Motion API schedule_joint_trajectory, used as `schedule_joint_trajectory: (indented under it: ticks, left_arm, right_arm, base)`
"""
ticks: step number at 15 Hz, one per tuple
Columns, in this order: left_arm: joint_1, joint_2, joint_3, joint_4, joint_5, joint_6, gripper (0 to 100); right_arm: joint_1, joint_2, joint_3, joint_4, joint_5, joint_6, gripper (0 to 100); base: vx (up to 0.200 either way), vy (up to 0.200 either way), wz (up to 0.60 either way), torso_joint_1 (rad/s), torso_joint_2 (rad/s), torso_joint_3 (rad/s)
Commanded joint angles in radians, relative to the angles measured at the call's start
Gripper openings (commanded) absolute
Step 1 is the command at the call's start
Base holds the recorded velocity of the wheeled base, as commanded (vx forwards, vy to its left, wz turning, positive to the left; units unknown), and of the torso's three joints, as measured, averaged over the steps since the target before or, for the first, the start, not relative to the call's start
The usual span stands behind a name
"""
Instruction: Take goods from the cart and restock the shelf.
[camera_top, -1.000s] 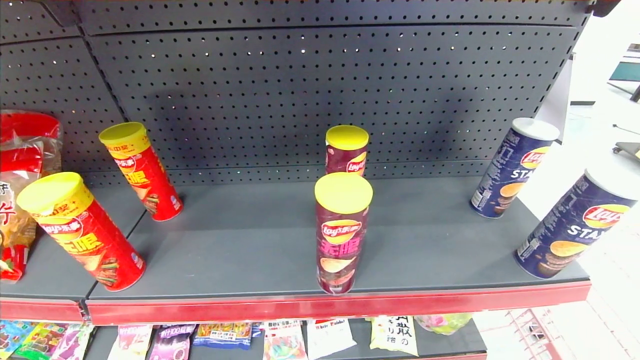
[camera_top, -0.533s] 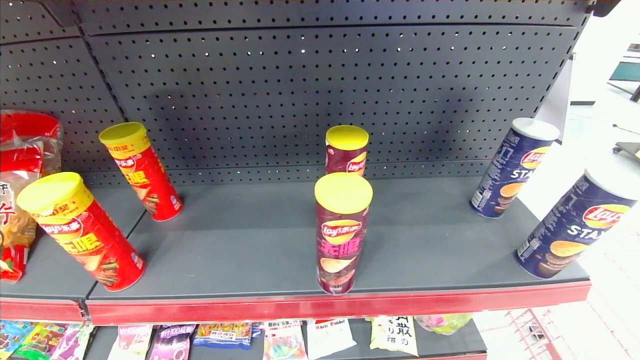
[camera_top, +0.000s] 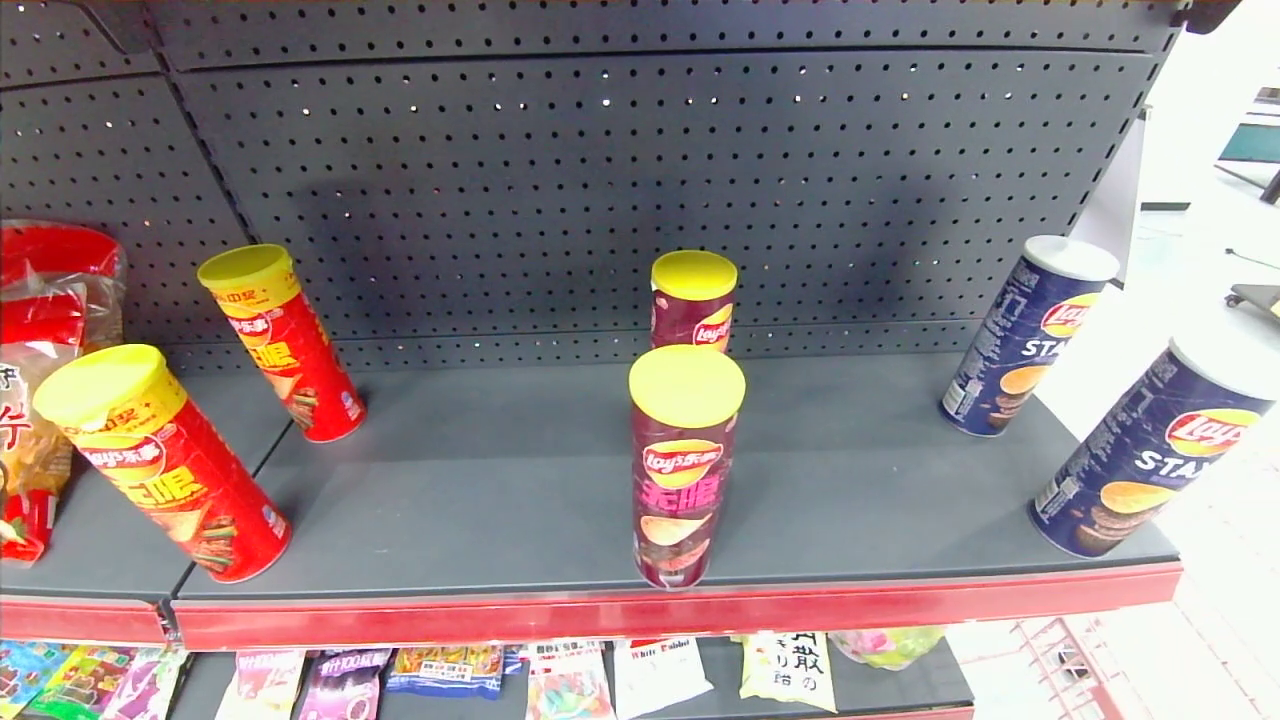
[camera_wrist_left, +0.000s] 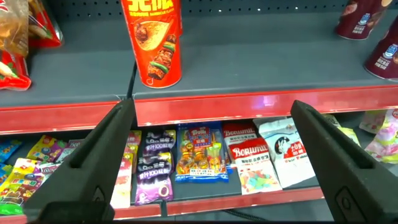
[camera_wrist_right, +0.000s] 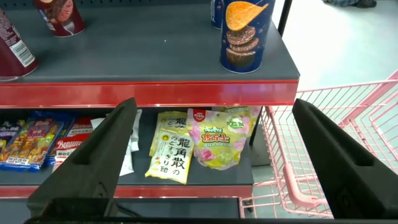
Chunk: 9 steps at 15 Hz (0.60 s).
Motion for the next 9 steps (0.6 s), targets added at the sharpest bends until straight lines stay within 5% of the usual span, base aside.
schedule_joint_trajectory:
  ticks: [1,9]
  left_arm:
    - [0.0,0.001,0.0,0.0,0.0,0.0,100]
    - [0.0,0.001,0.0,0.0,0.0,0.0,100]
  right_arm:
    - [0.0,0.001,0.0,-0.001,0.0,-0.001,100]
    - [-0.001,0.001,0.0,-0.001,-0.003,-0.001,100]
  base:
    - [0.0,0.0,0.0,0.0,0.0,0.0]
    - [0.0,0.0,0.0,0.0,0.0,0.0]
